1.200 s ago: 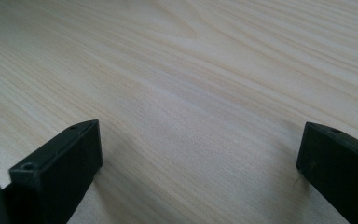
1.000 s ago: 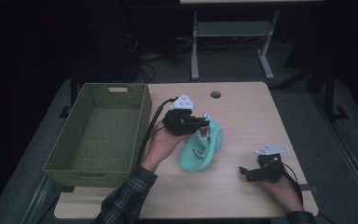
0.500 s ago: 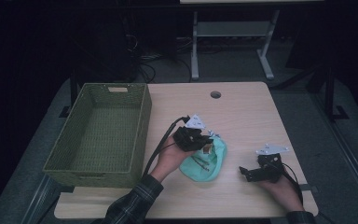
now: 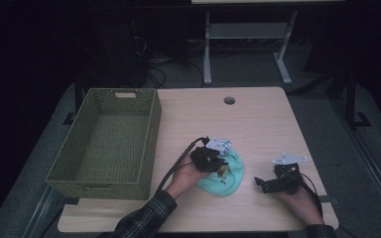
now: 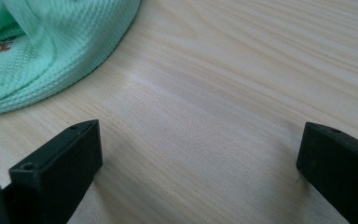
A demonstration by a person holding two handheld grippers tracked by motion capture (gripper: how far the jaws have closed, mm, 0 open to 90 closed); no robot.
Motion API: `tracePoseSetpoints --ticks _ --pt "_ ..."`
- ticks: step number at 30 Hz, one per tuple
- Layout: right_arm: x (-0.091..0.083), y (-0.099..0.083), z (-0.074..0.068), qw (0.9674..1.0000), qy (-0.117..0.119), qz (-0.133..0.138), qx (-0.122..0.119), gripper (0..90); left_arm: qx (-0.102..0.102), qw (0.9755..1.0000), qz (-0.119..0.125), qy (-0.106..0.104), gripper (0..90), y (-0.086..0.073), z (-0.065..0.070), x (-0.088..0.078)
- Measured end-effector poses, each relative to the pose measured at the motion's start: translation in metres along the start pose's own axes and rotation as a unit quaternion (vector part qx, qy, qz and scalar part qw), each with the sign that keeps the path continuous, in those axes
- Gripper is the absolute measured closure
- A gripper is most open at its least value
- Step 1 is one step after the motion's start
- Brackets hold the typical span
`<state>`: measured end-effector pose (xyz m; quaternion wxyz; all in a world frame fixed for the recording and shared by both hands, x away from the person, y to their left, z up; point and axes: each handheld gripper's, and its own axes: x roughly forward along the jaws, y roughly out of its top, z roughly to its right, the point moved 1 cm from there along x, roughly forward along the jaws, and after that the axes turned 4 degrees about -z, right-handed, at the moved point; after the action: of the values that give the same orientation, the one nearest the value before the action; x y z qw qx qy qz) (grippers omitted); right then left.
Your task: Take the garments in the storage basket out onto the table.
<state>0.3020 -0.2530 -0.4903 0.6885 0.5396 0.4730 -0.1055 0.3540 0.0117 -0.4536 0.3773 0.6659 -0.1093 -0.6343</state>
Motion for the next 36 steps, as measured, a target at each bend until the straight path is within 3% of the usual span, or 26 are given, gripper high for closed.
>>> tracePoseSetpoints --ticks 6,11,12,13,14,15,16,20,25,28,36 --pt "0.0 0.0 0.0 1.0 0.0 0.0 -0.001 0.0 -0.004 0.9999 -0.015 -0.003 84.1 -0.007 0.001 0.015" --pt "0.0 0.0 0.0 1.0 0.0 0.0 -0.001 0.0 -0.003 0.9999 -0.016 -0.004 83.3 -0.007 0.0 0.014" --pt "0.0 0.0 0.0 1.0 0.0 0.0 -0.001 0.0 -0.006 0.9998 -0.016 -0.009 81.7 -0.007 -0.001 0.012" --pt "0.0 0.0 0.0 1.0 0.0 0.0 0.0 0.0 -0.009 0.9998 -0.011 -0.013 73.1 -0.006 -0.001 0.01" --pt "0.0 0.0 0.0 1.0 0.0 0.0 0.0 0.0 -0.009 0.9998 -0.008 -0.015 73.1 -0.005 -0.002 0.006" --pt "0.0 0.0 0.0 1.0 0.0 0.0 -0.001 0.0 -0.015 0.9998 0.006 -0.016 61.6 -0.003 -0.003 -0.002" --pt "0.0 0.0 0.0 1.0 0.0 0.0 -0.001 0.0 -0.015 0.9998 0.006 -0.016 57.8 -0.003 -0.003 -0.002" --pt "0.0 0.0 0.0 1.0 0.0 0.0 0.0 0.0 -0.02 0.9994 0.021 -0.018 51.8 -0.003 -0.003 -0.021" --pt "0.0 0.0 0.0 1.0 0.0 0.0 -0.001 0.0 -0.023 0.9992 0.028 -0.016 52.4 -0.013 0.002 -0.043" --pt "0.0 0.0 0.0 1.0 0.0 0.0 -0.001 0.0 -0.026 0.9991 0.029 -0.014 57.9 -0.019 0.003 -0.049" --pt "0.0 0.0 0.0 1.0 0.0 0.0 -0.001 0.0 -0.041 0.9991 0.015 0.0 81.9 -0.042 0.008 -0.062"
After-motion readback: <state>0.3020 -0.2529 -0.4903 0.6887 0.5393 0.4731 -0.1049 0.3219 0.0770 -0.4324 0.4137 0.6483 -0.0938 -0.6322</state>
